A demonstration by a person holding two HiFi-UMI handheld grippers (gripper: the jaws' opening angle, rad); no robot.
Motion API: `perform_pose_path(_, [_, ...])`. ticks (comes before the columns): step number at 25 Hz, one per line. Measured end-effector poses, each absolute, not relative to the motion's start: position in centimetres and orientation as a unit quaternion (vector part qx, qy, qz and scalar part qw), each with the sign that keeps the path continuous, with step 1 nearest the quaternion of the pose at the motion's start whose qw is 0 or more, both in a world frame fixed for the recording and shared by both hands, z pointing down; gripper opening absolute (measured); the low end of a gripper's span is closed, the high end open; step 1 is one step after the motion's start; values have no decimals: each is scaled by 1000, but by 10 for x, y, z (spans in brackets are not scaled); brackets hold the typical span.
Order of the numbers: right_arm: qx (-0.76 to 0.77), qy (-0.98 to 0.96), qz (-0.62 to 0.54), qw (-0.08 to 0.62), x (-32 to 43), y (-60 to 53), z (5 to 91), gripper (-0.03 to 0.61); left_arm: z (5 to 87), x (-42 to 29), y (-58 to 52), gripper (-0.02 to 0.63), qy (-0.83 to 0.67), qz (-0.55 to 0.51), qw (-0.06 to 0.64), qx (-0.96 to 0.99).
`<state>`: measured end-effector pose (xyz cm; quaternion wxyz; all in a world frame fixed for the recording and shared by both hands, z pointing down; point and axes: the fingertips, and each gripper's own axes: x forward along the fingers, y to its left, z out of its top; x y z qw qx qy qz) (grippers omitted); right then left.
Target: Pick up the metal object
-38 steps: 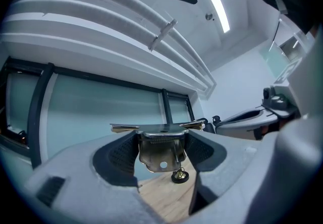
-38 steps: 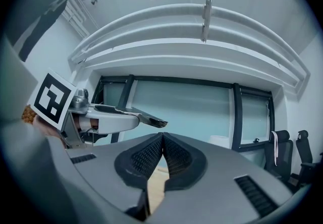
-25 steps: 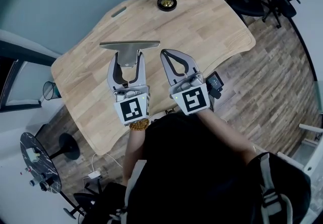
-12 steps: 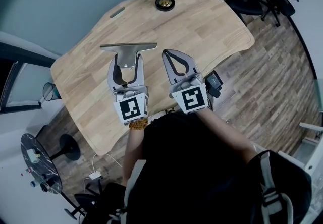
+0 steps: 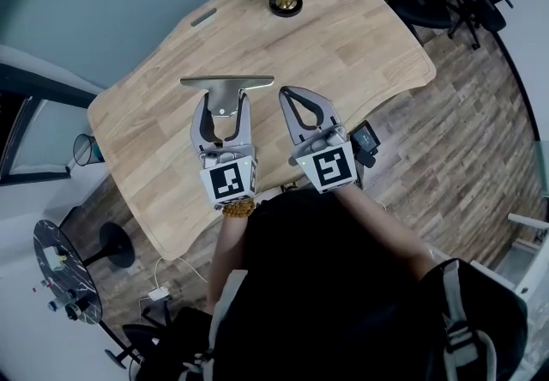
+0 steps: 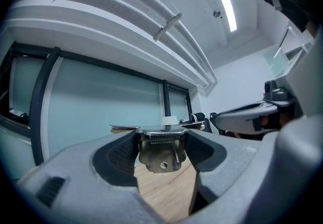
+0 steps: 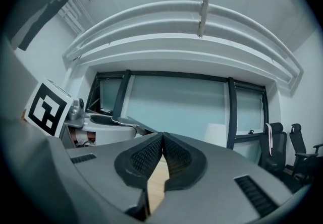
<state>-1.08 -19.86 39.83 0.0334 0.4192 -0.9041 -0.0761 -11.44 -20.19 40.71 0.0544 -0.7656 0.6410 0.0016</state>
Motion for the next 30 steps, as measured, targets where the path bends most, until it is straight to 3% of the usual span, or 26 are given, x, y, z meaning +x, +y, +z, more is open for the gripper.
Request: perform_pose_path(30, [417,-905,-48,61,-16,-203,428,2,428,-113,-208,291,626,-5,29,-779])
